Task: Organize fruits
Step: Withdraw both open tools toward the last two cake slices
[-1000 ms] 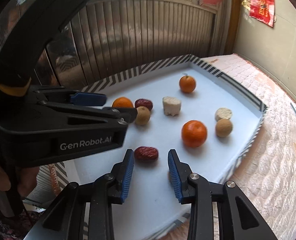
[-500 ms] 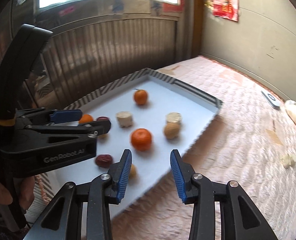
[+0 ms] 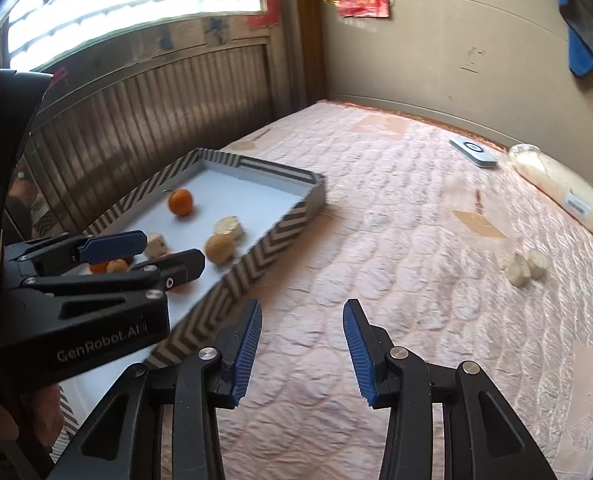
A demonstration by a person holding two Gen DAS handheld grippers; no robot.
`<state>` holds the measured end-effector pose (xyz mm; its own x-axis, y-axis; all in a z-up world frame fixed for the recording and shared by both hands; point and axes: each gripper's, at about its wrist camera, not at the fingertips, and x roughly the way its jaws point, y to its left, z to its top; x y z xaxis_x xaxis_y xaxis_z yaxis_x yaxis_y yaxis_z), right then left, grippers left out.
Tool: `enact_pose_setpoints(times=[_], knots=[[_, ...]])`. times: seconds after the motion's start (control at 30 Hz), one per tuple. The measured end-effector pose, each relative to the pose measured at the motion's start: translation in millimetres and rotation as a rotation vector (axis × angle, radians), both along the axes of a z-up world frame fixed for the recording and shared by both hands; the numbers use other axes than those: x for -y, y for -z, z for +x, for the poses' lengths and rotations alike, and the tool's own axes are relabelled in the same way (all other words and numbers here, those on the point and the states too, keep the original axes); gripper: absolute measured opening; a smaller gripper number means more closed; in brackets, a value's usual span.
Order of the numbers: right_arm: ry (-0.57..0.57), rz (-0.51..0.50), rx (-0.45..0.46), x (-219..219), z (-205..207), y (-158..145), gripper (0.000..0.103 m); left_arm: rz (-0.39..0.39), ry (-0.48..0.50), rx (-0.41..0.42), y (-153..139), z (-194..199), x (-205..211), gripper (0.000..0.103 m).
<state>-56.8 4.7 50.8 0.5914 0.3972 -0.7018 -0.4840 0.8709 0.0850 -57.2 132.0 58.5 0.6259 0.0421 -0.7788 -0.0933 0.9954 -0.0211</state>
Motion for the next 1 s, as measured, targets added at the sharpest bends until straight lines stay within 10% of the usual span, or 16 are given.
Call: enact_pose_setpoints(times=[1.0], knots=[[0.327, -0.118, -0.107, 205, 90, 22, 0.042, -0.01, 0.267, -0.126, 20, 107, 183, 0.061]])
